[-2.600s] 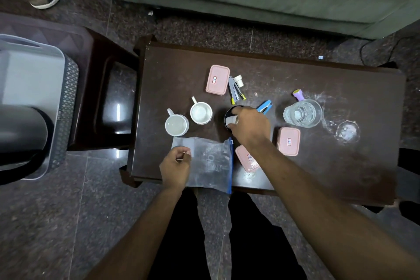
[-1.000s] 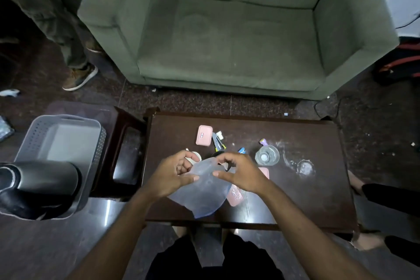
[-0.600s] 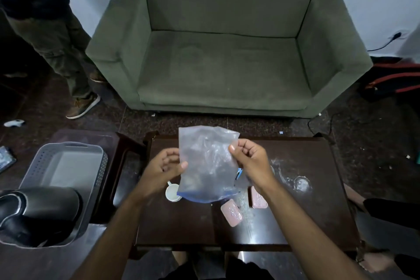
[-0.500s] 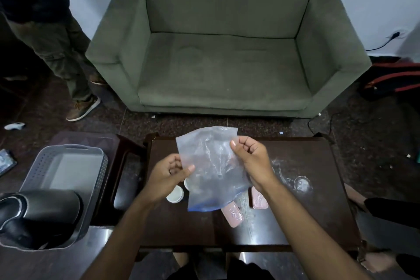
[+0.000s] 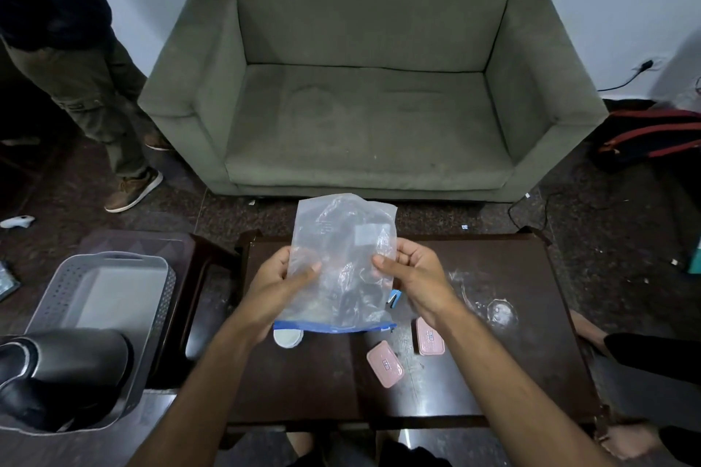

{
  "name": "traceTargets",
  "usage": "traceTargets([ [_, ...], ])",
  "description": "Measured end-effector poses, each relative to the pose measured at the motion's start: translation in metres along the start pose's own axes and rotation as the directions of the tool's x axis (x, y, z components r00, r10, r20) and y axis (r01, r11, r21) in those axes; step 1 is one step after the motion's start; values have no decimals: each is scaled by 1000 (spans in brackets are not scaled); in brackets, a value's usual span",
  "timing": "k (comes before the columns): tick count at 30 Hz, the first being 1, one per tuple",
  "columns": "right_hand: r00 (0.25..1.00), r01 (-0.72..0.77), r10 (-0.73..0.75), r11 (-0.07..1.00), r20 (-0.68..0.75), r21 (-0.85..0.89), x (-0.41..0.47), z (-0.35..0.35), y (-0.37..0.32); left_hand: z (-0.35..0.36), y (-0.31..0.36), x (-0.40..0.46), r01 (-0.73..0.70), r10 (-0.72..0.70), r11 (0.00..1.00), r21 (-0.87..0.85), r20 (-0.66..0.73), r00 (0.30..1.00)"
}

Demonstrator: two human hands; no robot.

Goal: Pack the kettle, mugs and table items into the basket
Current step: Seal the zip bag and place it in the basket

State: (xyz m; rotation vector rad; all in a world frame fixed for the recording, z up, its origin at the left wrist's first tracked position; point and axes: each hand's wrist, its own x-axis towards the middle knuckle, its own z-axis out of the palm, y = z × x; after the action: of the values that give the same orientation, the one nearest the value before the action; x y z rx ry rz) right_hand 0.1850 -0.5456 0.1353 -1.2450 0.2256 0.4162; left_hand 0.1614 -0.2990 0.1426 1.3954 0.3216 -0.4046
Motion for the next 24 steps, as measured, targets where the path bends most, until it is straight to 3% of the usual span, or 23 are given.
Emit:
traceTargets([
  [5,994,-76,79,996,70,-47,2,-2,-4,6,-5,3,-35,36,999,17,-116,993],
  [9,998,25,-31,990,-45,-141,6,-10,1,3,-1,2,-71,66,997,-32,-142,988],
  [15,991,131,-120,968,63,-212,4,-9,-4,4,9,3,-186,169,979,-86,-179,969],
  [19,974,221,-226,953,-1,-207,3,-7,-7,5,11,2,-304,300,953,14,-198,933],
  [24,964,260,-266,911,24,-320,4,-10,-7,3,8,0,-293,327,932,213,-148,933],
])
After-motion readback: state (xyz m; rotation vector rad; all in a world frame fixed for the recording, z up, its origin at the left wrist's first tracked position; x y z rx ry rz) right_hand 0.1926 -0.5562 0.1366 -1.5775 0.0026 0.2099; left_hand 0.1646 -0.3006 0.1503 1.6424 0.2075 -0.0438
